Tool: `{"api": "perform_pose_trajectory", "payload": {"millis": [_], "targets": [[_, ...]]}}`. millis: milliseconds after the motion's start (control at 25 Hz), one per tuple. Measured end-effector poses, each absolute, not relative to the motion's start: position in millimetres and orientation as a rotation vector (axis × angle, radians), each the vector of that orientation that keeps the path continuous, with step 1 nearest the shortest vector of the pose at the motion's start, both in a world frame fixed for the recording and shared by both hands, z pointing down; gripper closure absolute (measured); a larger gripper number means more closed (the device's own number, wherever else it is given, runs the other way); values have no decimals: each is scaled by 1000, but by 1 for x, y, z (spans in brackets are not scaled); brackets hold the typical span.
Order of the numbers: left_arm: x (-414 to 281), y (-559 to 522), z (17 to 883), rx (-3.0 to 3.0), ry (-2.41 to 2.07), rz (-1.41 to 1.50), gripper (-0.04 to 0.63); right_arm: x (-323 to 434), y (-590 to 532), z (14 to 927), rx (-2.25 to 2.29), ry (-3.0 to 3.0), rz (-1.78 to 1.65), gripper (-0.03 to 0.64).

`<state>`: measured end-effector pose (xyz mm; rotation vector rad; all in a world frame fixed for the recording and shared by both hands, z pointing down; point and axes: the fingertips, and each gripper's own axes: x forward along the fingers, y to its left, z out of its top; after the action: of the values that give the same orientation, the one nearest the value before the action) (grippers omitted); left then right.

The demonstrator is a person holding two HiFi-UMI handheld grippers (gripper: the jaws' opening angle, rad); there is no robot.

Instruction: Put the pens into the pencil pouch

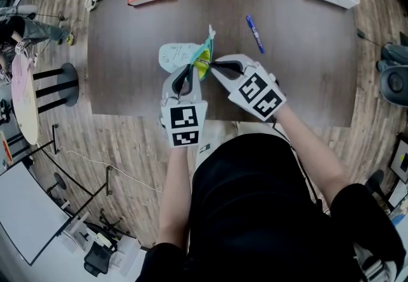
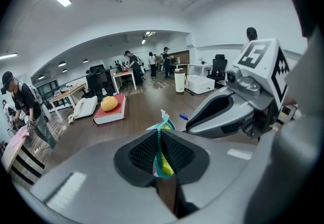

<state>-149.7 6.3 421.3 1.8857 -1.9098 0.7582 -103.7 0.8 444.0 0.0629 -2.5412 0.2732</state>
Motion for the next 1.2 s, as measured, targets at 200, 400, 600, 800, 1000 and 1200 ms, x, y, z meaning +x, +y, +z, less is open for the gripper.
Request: {"api": "perform_pose_trajectory", "payload": {"millis": [200,400,600,800,1000,1200], "targets": [[-152,7,420,1890,-1909,754,578,-114,-1,444,59,-2543,272,575],[-153,7,418,1892,-1907,740,578,-122,0,448,52,-2536,264,575],[-154,8,417,1899,-1901,735,578,-128,0,451,49,-2530,264,575],[-156,8,418,1904,-1895,731,578,-134,-2,455,53,-2528,267,575],[-158,8,417,1907,-1888,723,578,-140,-4,456,54,-2528,264,575],[-157,8,416,1909,-1886,718,578,-143,-4,456,48,-2528,265,575]]}}
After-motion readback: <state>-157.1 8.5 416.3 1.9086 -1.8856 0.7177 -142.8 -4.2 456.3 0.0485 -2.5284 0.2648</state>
